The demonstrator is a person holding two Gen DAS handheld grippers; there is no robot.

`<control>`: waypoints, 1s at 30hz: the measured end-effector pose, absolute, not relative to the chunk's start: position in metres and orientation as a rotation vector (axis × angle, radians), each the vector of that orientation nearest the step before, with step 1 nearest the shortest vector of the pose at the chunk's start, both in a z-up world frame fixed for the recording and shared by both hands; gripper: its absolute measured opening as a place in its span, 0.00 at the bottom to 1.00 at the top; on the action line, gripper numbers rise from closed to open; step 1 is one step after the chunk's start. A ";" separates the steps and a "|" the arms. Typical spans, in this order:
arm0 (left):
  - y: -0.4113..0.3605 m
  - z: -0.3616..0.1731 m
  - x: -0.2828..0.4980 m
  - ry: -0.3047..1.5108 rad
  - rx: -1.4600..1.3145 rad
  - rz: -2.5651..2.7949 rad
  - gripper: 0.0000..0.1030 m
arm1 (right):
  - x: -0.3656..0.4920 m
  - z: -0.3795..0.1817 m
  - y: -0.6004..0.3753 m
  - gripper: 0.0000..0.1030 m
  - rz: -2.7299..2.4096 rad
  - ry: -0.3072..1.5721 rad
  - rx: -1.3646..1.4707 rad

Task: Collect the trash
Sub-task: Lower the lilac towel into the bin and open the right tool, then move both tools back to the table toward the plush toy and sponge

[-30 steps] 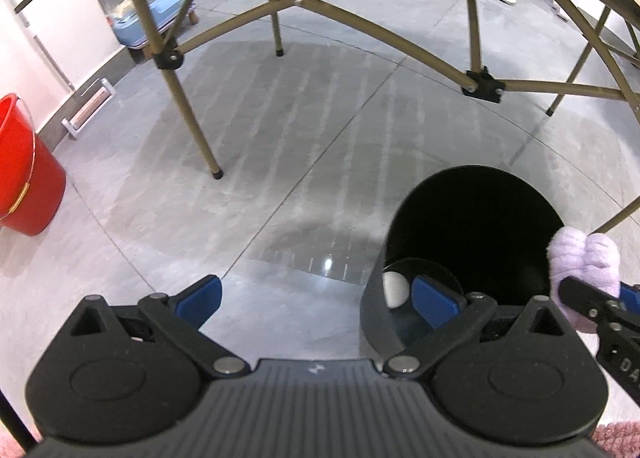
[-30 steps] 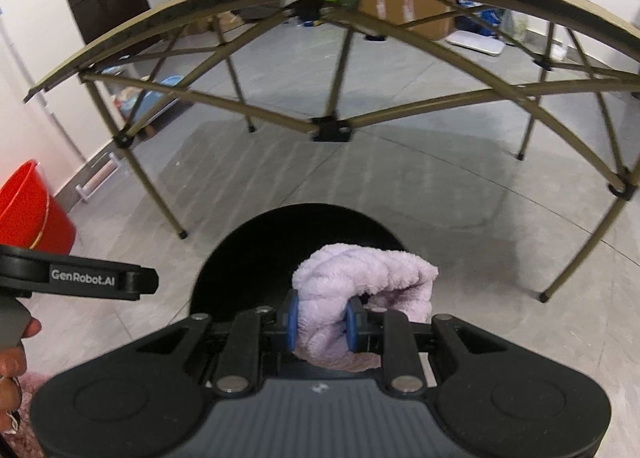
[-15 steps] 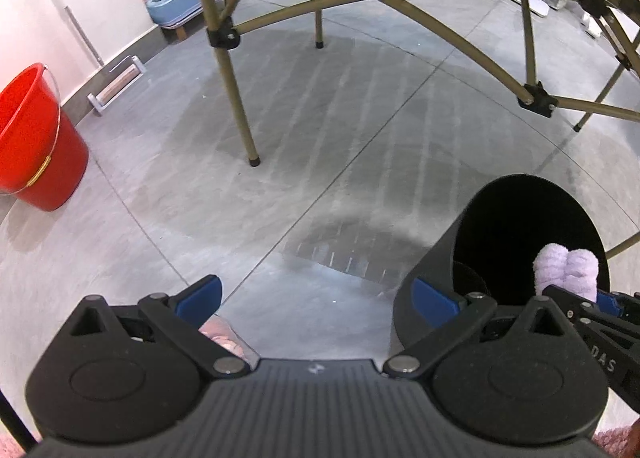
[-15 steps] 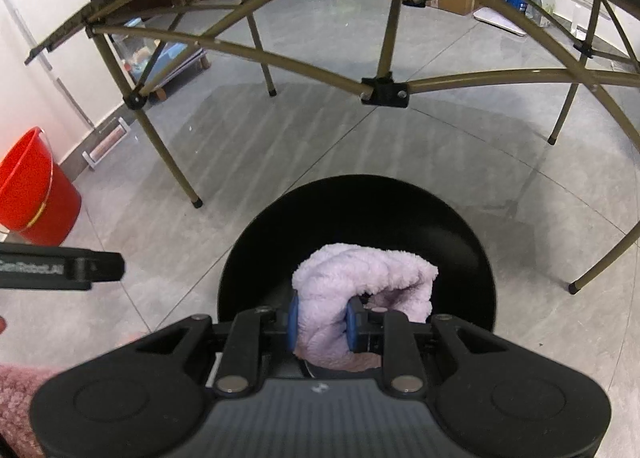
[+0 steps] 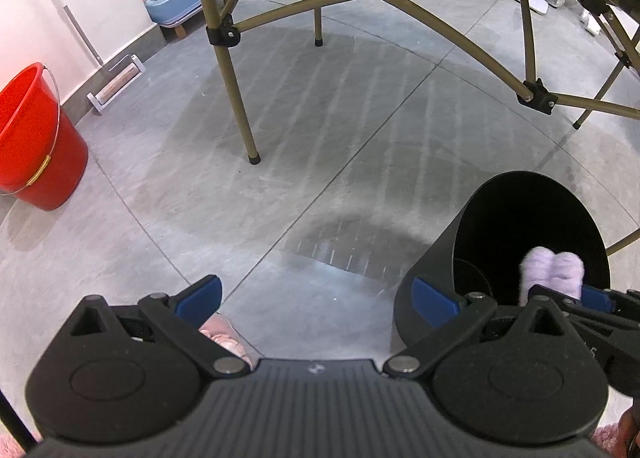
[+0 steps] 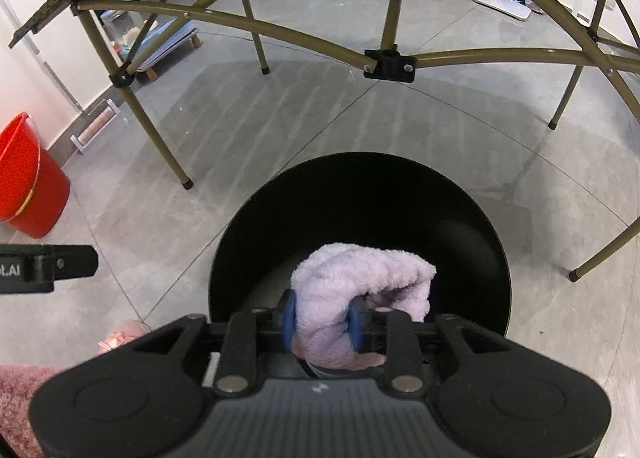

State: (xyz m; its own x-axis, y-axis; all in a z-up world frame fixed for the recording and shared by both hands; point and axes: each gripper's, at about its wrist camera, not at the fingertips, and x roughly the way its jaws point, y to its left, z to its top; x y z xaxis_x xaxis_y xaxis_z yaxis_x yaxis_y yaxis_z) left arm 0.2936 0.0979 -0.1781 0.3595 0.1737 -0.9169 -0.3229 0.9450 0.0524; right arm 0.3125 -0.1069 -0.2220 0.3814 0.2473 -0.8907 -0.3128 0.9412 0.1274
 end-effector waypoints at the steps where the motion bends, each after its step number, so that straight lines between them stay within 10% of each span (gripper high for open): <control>1: 0.098 -0.178 0.294 1.161 -0.144 0.321 1.00 | 0.313 -0.221 -0.108 0.38 0.348 1.124 -0.063; 5: 0.096 -0.178 0.294 1.163 -0.140 0.319 1.00 | 0.315 -0.221 -0.109 0.94 0.317 1.121 -0.082; 30: 0.092 -0.165 0.291 1.127 -0.151 0.284 1.00 | 0.317 -0.200 -0.116 1.00 0.312 1.022 -0.092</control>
State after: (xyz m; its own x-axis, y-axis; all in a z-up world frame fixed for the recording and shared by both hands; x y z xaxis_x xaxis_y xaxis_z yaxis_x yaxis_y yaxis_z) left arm 0.2911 0.0921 -0.1650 0.3980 0.1479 -0.9054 -0.2993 0.9538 0.0243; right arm 0.3169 -0.1159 -0.2000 0.4816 0.2130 -0.8501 -0.2979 0.9520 0.0697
